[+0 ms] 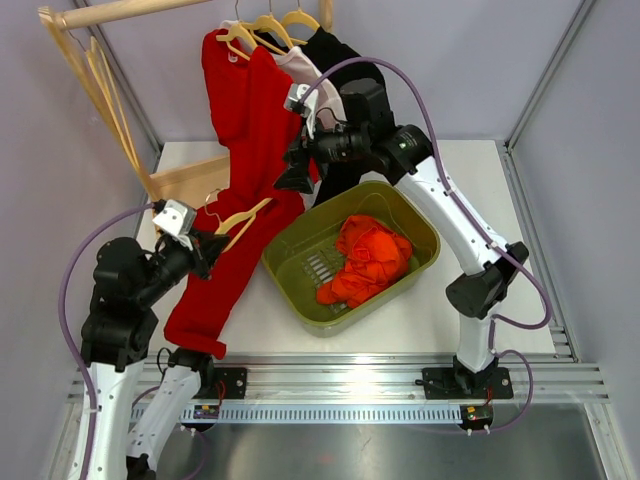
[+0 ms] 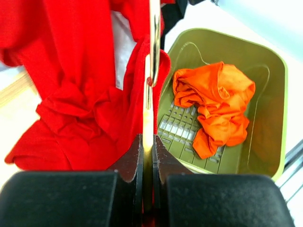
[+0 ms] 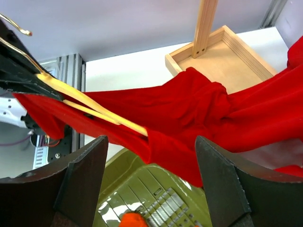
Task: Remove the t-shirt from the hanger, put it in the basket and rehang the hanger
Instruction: Remove the tshirt from the hanger
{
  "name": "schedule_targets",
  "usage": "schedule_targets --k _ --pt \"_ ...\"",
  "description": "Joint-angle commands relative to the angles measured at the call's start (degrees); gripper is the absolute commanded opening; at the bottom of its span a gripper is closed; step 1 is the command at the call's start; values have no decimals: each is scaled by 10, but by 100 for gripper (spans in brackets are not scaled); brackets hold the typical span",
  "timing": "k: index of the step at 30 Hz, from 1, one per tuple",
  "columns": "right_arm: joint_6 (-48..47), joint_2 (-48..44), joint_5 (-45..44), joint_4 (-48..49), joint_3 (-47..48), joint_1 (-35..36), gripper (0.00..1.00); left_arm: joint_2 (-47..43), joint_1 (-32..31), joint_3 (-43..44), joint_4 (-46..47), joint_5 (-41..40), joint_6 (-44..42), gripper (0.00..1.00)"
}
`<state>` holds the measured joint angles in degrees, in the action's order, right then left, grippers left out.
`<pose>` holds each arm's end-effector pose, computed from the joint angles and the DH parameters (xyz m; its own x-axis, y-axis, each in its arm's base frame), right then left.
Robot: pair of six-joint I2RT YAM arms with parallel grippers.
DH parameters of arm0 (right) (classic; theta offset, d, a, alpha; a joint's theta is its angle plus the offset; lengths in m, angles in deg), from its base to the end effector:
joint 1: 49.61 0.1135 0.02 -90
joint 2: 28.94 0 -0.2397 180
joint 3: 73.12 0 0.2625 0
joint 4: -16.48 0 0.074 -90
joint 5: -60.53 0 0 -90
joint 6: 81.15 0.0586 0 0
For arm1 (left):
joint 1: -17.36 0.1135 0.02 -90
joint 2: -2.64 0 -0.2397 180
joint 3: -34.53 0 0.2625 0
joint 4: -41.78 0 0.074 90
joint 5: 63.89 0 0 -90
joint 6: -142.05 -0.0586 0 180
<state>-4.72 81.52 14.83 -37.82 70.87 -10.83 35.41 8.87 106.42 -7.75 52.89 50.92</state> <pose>0.3104 0.3019 0.4420 -0.0441 -0.2508 -0.9670 -0.9955 0.0926 0.0214 0.1408 -0.0477 0.3860 -0.1674 0.0428 -0.9850 0.5735 0.8168 -0.0620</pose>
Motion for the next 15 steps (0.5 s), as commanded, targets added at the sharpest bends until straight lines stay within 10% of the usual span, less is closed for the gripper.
schedule_targets --k 1,15 --pt "40 -13 -97 -12 -7 37 81 -19 1 16 42 -54 69 0" --pt "-35 54 -365 -53 54 113 80 -33 1 16 37 -88 158 0"
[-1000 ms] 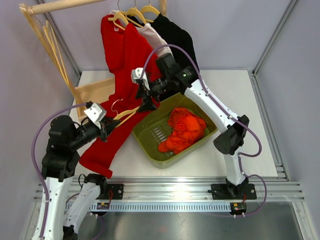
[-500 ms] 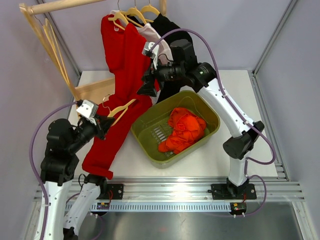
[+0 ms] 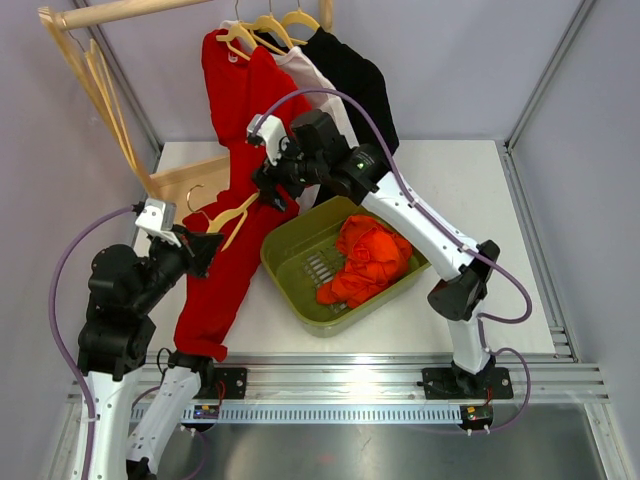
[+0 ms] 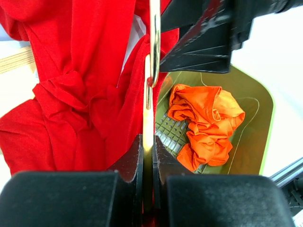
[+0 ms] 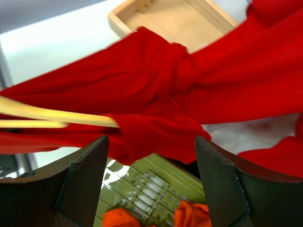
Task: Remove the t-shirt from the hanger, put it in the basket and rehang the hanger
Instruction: Remove the tshirt from the hanger
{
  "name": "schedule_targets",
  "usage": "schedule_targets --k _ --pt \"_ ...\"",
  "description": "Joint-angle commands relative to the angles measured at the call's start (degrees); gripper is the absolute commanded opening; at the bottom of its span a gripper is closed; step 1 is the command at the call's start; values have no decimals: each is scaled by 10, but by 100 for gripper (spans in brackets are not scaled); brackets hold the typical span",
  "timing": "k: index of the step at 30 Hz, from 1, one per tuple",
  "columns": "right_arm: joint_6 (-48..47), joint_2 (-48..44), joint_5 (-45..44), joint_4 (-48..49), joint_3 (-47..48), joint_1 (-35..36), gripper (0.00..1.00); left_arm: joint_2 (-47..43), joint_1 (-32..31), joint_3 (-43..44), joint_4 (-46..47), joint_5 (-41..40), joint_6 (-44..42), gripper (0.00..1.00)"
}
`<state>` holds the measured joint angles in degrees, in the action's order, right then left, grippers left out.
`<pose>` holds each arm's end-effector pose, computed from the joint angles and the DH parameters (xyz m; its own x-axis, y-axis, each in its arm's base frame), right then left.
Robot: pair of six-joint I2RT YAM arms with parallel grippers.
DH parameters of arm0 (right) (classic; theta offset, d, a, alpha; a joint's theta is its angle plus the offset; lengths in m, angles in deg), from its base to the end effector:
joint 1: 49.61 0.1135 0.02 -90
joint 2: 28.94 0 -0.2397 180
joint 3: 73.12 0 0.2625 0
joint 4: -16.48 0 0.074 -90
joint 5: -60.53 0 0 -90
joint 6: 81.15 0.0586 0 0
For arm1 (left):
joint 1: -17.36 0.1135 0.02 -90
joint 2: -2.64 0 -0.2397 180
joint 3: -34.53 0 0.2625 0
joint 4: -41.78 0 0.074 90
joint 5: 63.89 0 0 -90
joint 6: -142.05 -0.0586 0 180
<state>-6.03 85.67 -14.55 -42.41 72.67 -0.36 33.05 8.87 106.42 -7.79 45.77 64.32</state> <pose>0.2889 0.3584 0.4066 -0.0672 -0.4581 -0.8864 -0.9292 0.3523 -0.1116 0.1334 -0.0398 0.3905 -0.2356 -0.1672 -0.9574 0.4282 0.8665 -0.2567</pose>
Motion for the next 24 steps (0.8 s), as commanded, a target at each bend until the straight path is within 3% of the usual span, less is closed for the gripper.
schedule_targets --k 1,4,8,9,11,19,24 --pt "-24 17 -75 -7 37 8 80 -10 1 16 38 -17 24 0" --pt "-28 23 -96 3 33 9 75 -10 1 17 38 -14 28 0" --pt "-34 33 -108 12 44 9 53 -12 1 16 33 -11 24 0" --pt "-34 35 -106 15 48 10 28 -13 1 15 31 -12 23 0" --pt "-36 37 -113 19 56 9 1 -15 1 14 19 -11 13 0" --pt "-60 54 -226 95 76 -22 0 -31 1 21 -51 5 -50 0" --pt "-50 94 -233 96 128 -86 0 -46 1 32 -86 8 -74 0"
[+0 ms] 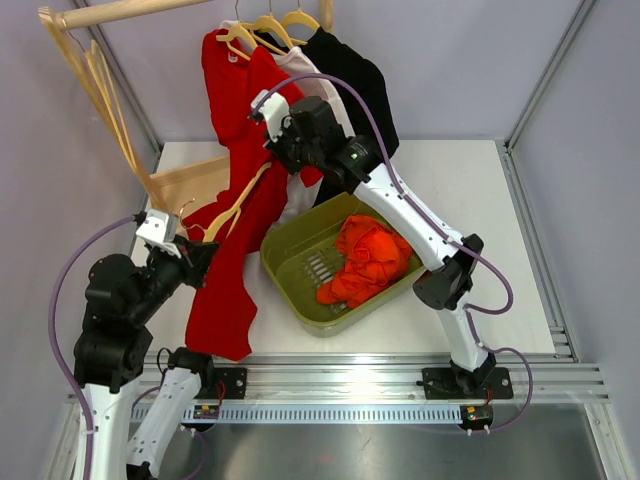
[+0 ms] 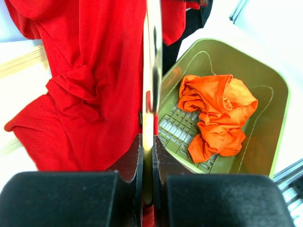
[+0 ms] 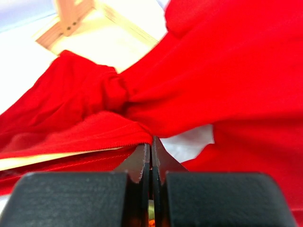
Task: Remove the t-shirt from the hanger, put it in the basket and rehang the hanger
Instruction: Remove the tshirt from the hanger
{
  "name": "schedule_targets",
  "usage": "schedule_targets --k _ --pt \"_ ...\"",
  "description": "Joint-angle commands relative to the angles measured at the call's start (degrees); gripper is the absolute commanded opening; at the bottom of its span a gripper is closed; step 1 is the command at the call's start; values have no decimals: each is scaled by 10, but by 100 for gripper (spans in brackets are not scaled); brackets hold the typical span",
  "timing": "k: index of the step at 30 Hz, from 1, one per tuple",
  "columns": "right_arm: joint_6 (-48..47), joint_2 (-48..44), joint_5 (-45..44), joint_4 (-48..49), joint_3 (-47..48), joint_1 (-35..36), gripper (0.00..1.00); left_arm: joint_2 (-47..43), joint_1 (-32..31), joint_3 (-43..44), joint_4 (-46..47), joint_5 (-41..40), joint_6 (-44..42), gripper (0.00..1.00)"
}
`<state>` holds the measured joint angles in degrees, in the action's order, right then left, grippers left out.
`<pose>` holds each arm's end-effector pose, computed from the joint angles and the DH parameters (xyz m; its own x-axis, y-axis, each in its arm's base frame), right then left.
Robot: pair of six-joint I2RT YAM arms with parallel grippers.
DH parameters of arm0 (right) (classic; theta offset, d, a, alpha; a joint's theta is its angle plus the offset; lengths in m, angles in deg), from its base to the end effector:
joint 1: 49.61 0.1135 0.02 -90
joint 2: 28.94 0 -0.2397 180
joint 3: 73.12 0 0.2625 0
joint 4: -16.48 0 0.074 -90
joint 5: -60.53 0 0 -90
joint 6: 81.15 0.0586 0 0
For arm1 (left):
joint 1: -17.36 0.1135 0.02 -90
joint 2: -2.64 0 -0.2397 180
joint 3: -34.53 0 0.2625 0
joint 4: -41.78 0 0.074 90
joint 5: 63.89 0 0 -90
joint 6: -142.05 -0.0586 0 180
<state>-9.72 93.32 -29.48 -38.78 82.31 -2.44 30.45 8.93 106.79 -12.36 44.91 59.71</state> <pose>0.3335 0.3597 0.4100 -0.0088 -0.4780 -0.8783 -0.7765 0.5567 -0.2951 0.1189 -0.0367 0.3874 -0.2254 -0.0942 -0.9697 0.4268 0.8852 -0.1852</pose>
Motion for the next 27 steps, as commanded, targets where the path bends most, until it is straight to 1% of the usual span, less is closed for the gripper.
schedule_targets --k 1,3,5,7,11,12,14,15,16,17,18,19,20,21,22,24,25,26,27 --pt "-11 19 -83 62 31 -73 0 -22 0 28 -41 22 -28 0" --pt "-7 25 -72 58 28 -93 0 -30 0 29 -36 36 -27 0" --pt "-3 33 -61 55 23 -104 0 -35 0 28 -21 68 -24 0" --pt "-1 38 -27 47 17 -114 0 -41 0 27 -2 86 -14 0" --pt "8 37 61 28 -16 -118 0 -50 0 32 29 71 2 0" --pt "7 31 112 20 -24 -118 0 -49 0 32 34 60 5 0" --pt "14 22 157 26 -53 -118 0 -50 0 20 59 11 23 0" --pt "9 14 220 21 -61 -118 0 -53 0 13 73 -5 31 0" --pt "5 10 249 21 -66 -118 0 -53 1 5 96 -41 52 0" --pt "5 7 273 23 -77 -118 0 -55 1 -3 109 -60 61 0" --pt "0 3 328 16 -79 -118 0 -56 1 -23 121 -76 68 0" --pt "-8 0 358 10 -80 -118 0 -57 1 -34 145 -104 83 0" --pt "-16 0 381 6 -83 -117 0 -60 1 -45 158 -113 89 0" --pt "-20 -2 423 -4 -84 -117 0 -60 1 -56 168 -124 95 0" --pt "-26 -1 442 -13 -83 -117 0 -60 1 -70 185 -140 102 0" --pt "-50 5 478 -45 -76 -111 0 -64 1 -82 199 -147 104 0" --pt "-61 10 486 -61 -70 -107 3 -65 1 -87 209 -149 104 0" --pt "-98 13 496 -81 -56 -104 7 -65 1 -87 211 -149 102 0" --pt "-117 24 504 -124 -47 -95 18 -64 1 -87 212 -149 101 0"
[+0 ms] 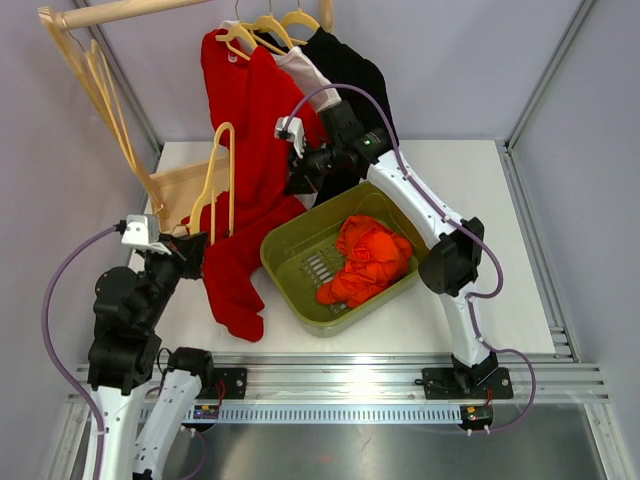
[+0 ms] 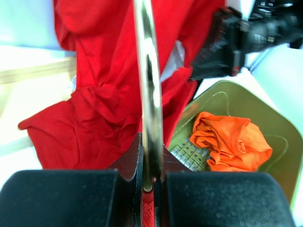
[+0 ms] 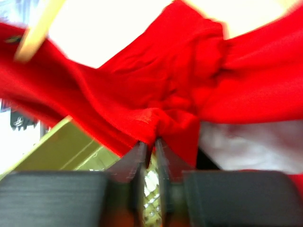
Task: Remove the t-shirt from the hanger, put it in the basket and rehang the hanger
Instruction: Remove the tshirt from the hanger
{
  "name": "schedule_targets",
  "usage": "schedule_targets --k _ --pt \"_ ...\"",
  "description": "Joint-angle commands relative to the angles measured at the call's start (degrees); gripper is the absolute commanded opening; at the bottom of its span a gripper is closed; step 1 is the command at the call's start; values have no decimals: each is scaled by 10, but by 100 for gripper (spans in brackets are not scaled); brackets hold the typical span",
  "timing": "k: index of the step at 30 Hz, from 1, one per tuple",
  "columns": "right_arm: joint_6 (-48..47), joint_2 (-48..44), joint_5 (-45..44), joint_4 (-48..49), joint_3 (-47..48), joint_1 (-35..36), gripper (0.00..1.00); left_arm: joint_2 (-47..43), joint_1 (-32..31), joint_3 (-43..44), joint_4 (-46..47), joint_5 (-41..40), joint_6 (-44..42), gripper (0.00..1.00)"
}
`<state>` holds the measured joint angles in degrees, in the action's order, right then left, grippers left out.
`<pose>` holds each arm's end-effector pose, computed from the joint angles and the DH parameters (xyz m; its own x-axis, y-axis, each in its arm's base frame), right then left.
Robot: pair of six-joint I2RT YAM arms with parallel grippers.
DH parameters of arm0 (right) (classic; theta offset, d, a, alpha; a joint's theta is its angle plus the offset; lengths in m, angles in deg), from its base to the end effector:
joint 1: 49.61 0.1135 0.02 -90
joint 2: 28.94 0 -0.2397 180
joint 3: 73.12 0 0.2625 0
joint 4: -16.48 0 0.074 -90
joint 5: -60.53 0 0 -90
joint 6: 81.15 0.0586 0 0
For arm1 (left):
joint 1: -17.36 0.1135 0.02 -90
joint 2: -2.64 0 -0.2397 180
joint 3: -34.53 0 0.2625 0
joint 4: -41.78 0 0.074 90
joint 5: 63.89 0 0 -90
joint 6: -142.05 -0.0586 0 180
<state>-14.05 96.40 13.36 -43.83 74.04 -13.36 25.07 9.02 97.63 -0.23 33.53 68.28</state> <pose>0.3747 0.3242 0.3338 -0.1266 -0.4467 -0.8857 -0.9901 0.1118 0.0852 0.1271 -0.0263 0.3729 -0.0981 -0.2657 -0.9590 0.2543 0.9250 -0.2823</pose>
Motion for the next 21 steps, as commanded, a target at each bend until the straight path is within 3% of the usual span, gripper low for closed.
schedule_targets --k 1,2,3,4,7,11,16,21 --pt "-92 -4 75 -95 44 16 24 -9 0 7 87 -36 8 0" --pt "-128 0 77 -114 64 16 38 -8 -1 8 82 -34 5 0" --pt "-151 3 74 -160 75 17 63 -9 0 10 78 -33 1 0" --pt "-168 0 62 -175 82 17 69 -10 0 11 65 -33 -7 0" --pt "-282 -30 39 -250 86 5 78 -25 0 6 41 -33 -29 0" --pt "-419 -89 27 -299 21 -11 82 -44 0 -16 22 -21 -50 0" --pt "-487 -145 33 -301 -51 -15 83 -54 0 -27 3 18 -82 0" --pt "-527 -146 79 -333 -15 -15 83 -45 0 -19 -13 67 -128 0"
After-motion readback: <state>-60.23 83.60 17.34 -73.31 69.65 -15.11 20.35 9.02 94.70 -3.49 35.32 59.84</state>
